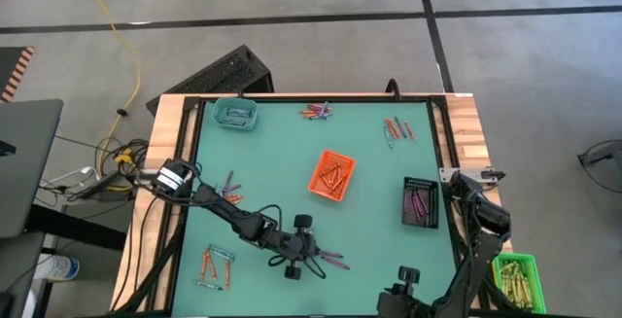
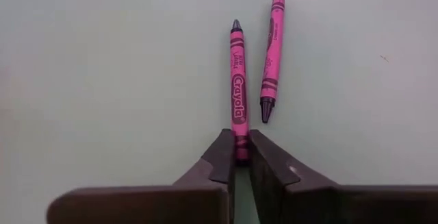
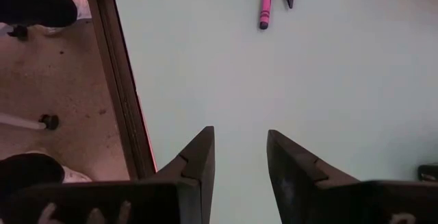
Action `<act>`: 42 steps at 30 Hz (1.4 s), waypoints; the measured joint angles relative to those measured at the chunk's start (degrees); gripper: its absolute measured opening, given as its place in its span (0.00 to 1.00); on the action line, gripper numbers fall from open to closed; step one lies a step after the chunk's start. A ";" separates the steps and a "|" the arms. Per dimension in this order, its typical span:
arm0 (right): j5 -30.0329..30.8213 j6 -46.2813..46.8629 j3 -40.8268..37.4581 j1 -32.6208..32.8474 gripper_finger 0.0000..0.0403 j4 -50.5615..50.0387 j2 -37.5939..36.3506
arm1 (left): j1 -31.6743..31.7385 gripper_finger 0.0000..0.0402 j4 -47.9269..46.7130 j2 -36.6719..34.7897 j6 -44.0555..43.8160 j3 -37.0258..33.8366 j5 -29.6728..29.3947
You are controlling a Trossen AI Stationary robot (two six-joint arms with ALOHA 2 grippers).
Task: Sort crayons
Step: Put the violet crayon into black bin
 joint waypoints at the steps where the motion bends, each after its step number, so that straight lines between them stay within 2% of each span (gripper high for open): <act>1: 0.00 -0.01 0.00 0.00 0.31 -0.01 0.00 | 0.00 0.02 -0.18 0.00 0.20 0.00 -0.12; 19: -0.12 0.00 0.00 -0.04 0.31 0.19 0.02 | 0.13 0.00 1.39 -0.18 3.42 -0.04 -4.62; 31: 0.52 2.05 -0.02 -0.04 0.31 -0.62 0.04 | 1.60 0.00 -0.38 -6.12 8.26 -0.17 -7.21; 36: 10.29 7.58 -0.04 0.08 0.31 -2.17 0.04 | 1.60 0.00 1.00 -8.81 12.00 -0.17 -7.39; 42: 21.61 7.22 -0.04 -0.24 0.31 -1.23 0.04 | 1.60 0.01 4.72 -12.93 17.92 -0.16 -4.64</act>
